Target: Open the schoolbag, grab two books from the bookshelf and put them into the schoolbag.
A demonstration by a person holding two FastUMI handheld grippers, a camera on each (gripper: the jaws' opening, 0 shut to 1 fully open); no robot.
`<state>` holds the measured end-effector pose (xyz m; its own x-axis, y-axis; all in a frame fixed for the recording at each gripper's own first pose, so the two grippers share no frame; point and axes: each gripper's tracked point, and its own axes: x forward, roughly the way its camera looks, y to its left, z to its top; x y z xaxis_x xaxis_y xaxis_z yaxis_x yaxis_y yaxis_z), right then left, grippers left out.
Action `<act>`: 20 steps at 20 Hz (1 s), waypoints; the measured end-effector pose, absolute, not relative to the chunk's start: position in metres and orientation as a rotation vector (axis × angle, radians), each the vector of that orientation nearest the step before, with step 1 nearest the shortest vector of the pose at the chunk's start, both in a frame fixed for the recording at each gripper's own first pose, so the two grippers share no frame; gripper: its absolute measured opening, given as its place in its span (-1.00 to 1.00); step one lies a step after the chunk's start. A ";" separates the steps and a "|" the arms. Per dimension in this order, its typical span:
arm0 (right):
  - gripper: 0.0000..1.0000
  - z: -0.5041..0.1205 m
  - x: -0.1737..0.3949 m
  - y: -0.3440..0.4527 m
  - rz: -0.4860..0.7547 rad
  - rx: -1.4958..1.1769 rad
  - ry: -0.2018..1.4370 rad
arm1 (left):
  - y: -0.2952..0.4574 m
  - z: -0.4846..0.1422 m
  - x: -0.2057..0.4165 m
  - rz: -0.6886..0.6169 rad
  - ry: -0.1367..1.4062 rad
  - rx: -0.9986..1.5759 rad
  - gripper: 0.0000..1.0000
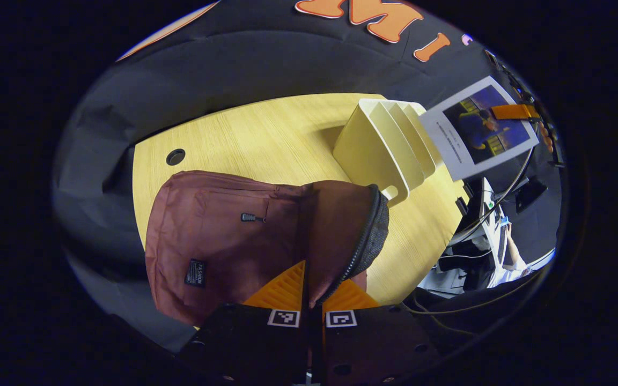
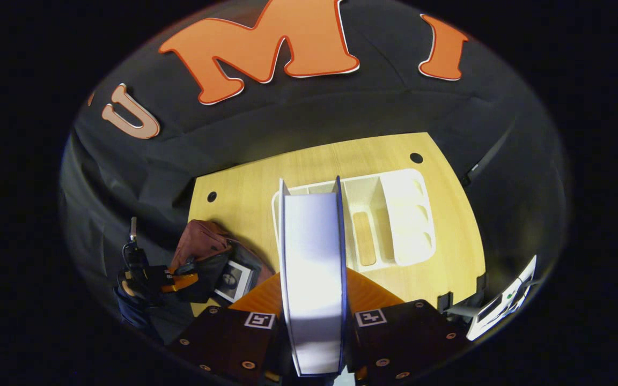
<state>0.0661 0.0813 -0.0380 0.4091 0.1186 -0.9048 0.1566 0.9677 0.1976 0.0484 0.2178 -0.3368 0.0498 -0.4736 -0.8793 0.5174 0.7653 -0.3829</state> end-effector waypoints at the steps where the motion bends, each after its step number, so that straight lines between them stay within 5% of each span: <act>1: -0.19 -0.039 0.062 0.090 -0.009 0.290 1.143 | 0.219 -0.337 0.048 -0.753 1.319 0.041 -0.92; 20: -0.23 -0.137 0.047 0.243 0.172 0.795 1.027 | 0.213 -0.329 0.046 -0.670 1.304 -0.043 -0.92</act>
